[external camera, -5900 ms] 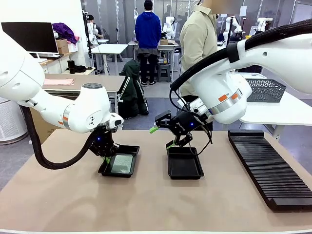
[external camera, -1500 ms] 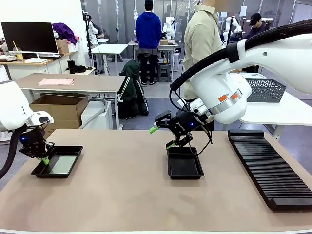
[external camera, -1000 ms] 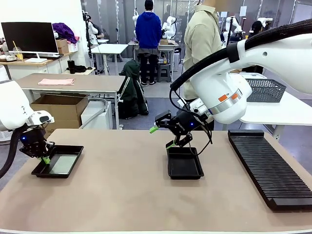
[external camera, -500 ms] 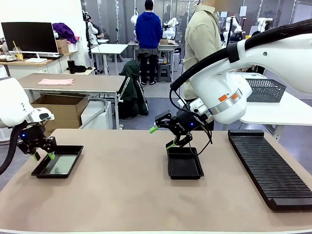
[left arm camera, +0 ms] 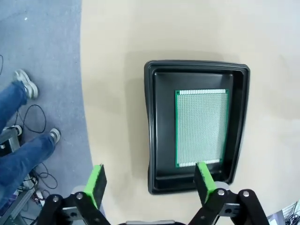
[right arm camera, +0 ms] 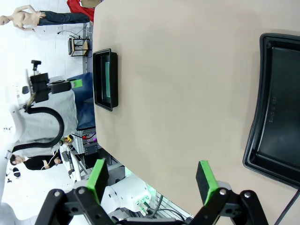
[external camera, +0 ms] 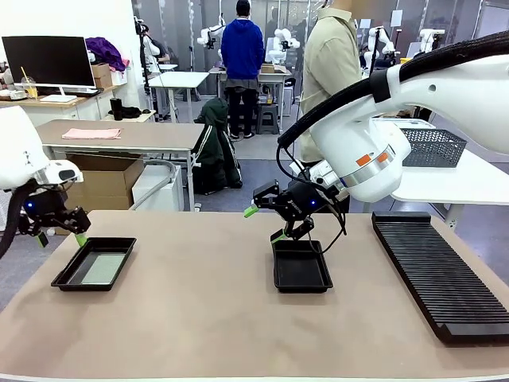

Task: Inspect and transfer BCBs to ESD trays.
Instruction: Pick up the ESD tray and place it on the left side of the table.

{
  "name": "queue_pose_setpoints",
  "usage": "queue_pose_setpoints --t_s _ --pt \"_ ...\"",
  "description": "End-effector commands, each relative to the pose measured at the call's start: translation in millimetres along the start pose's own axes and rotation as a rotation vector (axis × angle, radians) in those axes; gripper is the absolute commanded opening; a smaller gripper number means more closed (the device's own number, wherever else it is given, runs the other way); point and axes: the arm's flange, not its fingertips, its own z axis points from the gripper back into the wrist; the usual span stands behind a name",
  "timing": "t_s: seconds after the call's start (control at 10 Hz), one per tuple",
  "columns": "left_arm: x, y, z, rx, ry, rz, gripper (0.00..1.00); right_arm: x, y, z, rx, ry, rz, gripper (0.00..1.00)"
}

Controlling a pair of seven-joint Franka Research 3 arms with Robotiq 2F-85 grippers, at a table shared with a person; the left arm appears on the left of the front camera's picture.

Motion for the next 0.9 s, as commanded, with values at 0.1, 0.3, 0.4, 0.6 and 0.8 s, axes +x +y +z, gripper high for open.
queue_pose_setpoints --t_s 0.1,0.3,0.4,0.6,0.8 --pt "-3.7 -11.7 45.8 0.052 0.015 -0.027 1.00 -0.5 1.0 -0.5 -0.004 -0.010 -0.012 1.00" --pt "-2.6 -14.4 58.5 0.045 0.018 -0.033 1.00 -0.5 1.0 -0.5 -0.004 -0.010 -0.012 1.00" --pt "-1.7 -17.0 62.4 0.029 0.014 -0.050 1.00 -0.5 1.0 -0.5 -0.004 -0.010 -0.012 1.00" --pt "-4.0 -13.2 59.8 0.030 -0.001 -0.037 1.00 -0.5 1.0 -0.5 -0.004 -0.010 -0.012 1.00" --pt "-4.0 -13.2 59.8 0.030 -0.001 -0.037 1.00 -0.5 1.0 -0.5 -0.004 -0.010 -0.012 1.00"
